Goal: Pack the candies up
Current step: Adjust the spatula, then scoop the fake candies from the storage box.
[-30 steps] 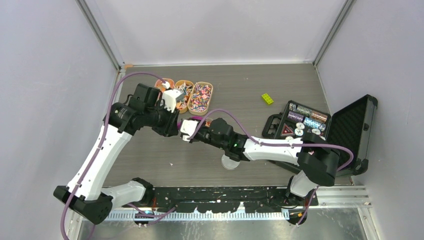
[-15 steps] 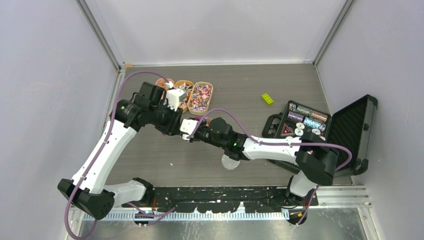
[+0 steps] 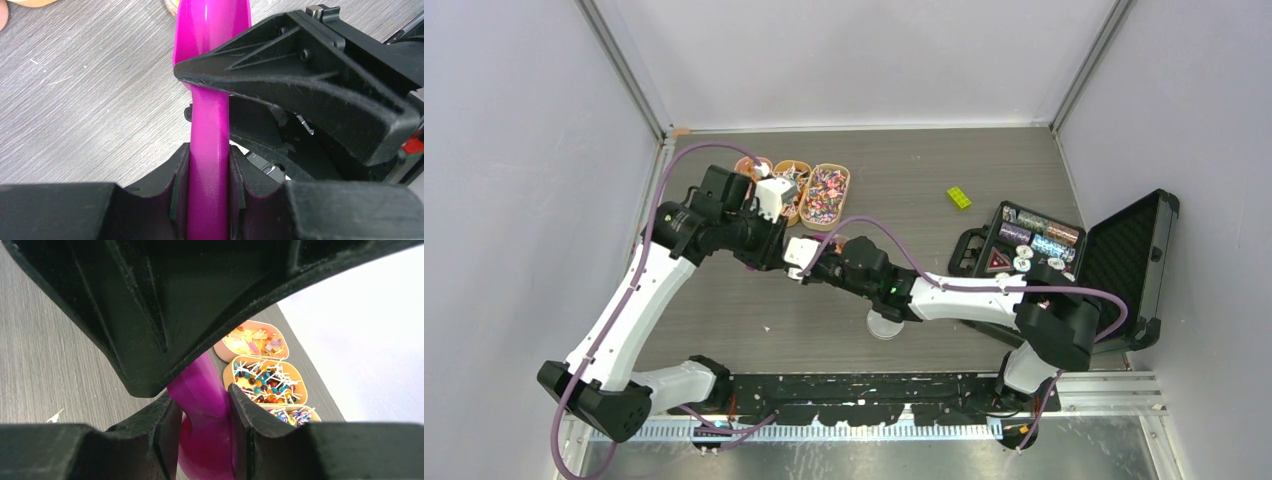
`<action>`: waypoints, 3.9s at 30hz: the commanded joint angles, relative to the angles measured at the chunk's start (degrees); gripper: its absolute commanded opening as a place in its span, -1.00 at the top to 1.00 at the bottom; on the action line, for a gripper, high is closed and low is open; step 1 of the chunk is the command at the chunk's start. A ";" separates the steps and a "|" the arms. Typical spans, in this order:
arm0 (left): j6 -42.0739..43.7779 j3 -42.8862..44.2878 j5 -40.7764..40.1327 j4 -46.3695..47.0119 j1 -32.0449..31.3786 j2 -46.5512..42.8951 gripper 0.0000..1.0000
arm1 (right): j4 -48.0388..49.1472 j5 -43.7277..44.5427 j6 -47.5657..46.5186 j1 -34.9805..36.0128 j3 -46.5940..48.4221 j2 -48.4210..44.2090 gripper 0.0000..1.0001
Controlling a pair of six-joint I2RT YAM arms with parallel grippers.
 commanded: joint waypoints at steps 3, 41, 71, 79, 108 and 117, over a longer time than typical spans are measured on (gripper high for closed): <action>-0.50 1.65 -3.61 4.99 -0.35 -1.25 1.00 | 6.37 2.47 6.62 0.73 -1.47 -6.51 -0.24; 13.13 37.91 -21.80 -13.77 11.36 42.41 1.00 | -31.30 10.87 26.79 0.72 -12.45 -44.32 -0.48; 13.48 33.85 -18.86 -1.55 11.36 50.50 1.00 | -29.17 9.93 26.41 0.74 -10.91 -39.44 -0.48; 12.90 32.89 -18.63 -0.16 11.36 51.37 1.00 | -29.02 10.63 26.18 0.70 -11.63 -40.15 -0.48; 9.29 16.21 -22.94 14.36 11.36 44.17 1.00 | -27.59 10.24 26.59 0.70 -13.87 -41.85 -0.48; 8.71 10.46 -23.57 19.34 11.34 41.89 1.00 | -27.78 10.65 26.88 0.71 -14.51 -43.14 -0.48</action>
